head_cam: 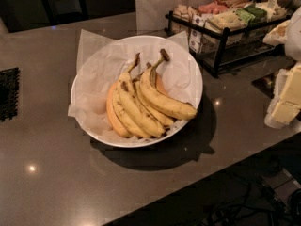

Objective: Pick banana from white bowl

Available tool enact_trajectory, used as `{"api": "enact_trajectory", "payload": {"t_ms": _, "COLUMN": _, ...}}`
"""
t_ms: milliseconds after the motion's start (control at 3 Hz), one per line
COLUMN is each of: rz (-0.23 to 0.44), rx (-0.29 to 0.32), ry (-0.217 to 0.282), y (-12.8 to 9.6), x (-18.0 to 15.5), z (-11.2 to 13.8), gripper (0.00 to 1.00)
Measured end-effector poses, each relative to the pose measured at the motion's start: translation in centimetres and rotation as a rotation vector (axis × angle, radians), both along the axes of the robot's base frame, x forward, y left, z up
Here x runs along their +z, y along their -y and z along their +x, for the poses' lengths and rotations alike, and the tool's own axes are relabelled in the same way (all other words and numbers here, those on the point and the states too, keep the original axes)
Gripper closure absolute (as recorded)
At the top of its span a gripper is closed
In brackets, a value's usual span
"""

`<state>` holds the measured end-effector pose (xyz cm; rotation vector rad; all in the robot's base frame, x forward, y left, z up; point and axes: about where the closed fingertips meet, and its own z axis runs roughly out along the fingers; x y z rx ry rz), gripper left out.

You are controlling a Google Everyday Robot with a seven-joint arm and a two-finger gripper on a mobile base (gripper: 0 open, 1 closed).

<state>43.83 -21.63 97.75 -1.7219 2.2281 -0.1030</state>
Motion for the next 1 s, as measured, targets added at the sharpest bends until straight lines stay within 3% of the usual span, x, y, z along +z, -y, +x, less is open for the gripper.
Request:
{"api": "enact_trajectory", "payload": {"t_ms": 333, "rz": 0.0, "rx": 0.0, "ry": 0.0, "y": 0.0, "x": 0.0, "z": 0.0, "gripper": 0.0}}
{"api": "enact_trajectory", "payload": {"t_ms": 667, "rz": 0.031, "rx": 0.06, "ry": 0.018, "y": -1.4, "x": 0.2, "z": 0.7, "gripper": 0.0}}
{"api": "enact_trajectory", "payload": {"t_ms": 1000, "rz": 0.079, "rx": 0.193, "ry": 0.005, "y": -5.0, "x": -0.3, "z": 1.7, "gripper": 0.0}}
